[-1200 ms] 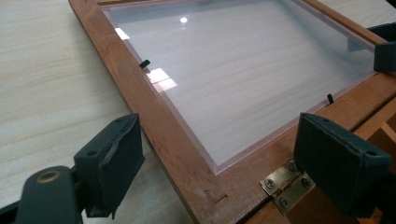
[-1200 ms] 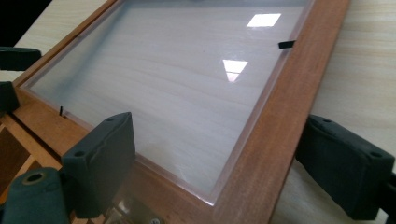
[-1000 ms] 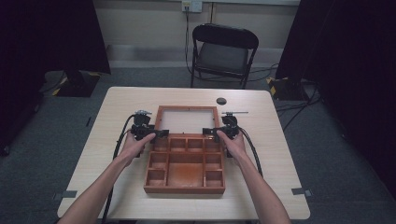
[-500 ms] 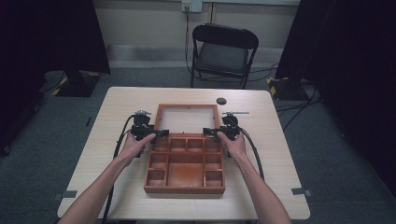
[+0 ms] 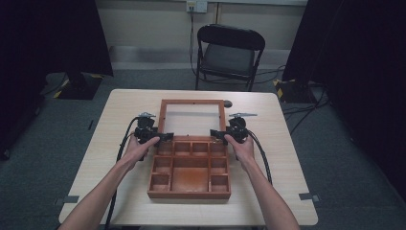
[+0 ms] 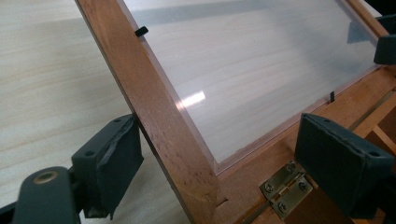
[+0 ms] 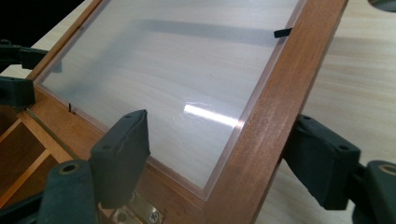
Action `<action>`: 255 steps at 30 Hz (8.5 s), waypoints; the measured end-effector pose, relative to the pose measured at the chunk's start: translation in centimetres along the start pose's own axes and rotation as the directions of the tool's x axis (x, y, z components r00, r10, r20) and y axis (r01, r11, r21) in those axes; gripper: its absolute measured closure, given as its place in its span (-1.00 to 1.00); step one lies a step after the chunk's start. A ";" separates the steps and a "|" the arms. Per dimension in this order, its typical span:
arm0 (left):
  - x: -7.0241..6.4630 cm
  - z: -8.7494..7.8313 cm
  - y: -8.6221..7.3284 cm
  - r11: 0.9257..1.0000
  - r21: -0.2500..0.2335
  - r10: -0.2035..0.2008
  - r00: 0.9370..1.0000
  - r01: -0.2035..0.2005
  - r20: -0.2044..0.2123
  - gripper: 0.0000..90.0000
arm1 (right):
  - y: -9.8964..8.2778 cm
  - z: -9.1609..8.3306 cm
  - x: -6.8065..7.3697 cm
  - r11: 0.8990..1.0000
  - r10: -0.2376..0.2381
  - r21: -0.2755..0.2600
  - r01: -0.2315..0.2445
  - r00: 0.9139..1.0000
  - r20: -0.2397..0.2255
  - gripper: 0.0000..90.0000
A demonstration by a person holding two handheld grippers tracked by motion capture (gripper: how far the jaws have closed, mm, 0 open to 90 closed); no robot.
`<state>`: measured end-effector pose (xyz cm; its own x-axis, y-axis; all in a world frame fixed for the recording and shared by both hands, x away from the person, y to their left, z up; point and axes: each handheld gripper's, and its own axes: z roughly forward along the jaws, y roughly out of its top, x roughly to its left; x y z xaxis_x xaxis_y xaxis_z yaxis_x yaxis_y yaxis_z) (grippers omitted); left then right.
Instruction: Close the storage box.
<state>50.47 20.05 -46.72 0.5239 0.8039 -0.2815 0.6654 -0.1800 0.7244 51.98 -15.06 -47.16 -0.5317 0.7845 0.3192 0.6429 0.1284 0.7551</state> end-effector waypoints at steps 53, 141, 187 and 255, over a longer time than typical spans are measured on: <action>0.2 -4.9 0.9 0.987 -0.153 0.052 0.998 -0.044 0.046 0.19 | 1.7 -4.8 1.5 0.992 0.001 -0.127 -0.001 1.000 -0.001 0.30; -2.6 -8.4 -0.4 0.991 -0.114 0.082 0.993 -0.073 0.084 0.01 | 0.2 -9.0 5.0 0.996 -0.049 -0.072 0.049 0.999 0.003 -0.13; -3.8 -10.1 -1.7 0.989 -0.137 0.062 0.995 -0.051 0.080 -0.54 | -2.8 -12.3 3.4 1.000 -0.015 -0.005 0.015 0.999 0.035 -0.37; -4.3 -10.5 -3.6 0.986 -0.106 0.130 0.991 -0.125 0.039 -0.60 | 4.5 -10.2 15.6 0.955 -0.184 0.122 0.272 0.859 -0.478 0.70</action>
<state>40.16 23.19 -41.51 0.6266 0.7507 -0.2093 0.5343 -0.2182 0.8166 40.96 -8.41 -32.97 -0.8384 0.3599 0.4094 0.5362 0.4096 0.7381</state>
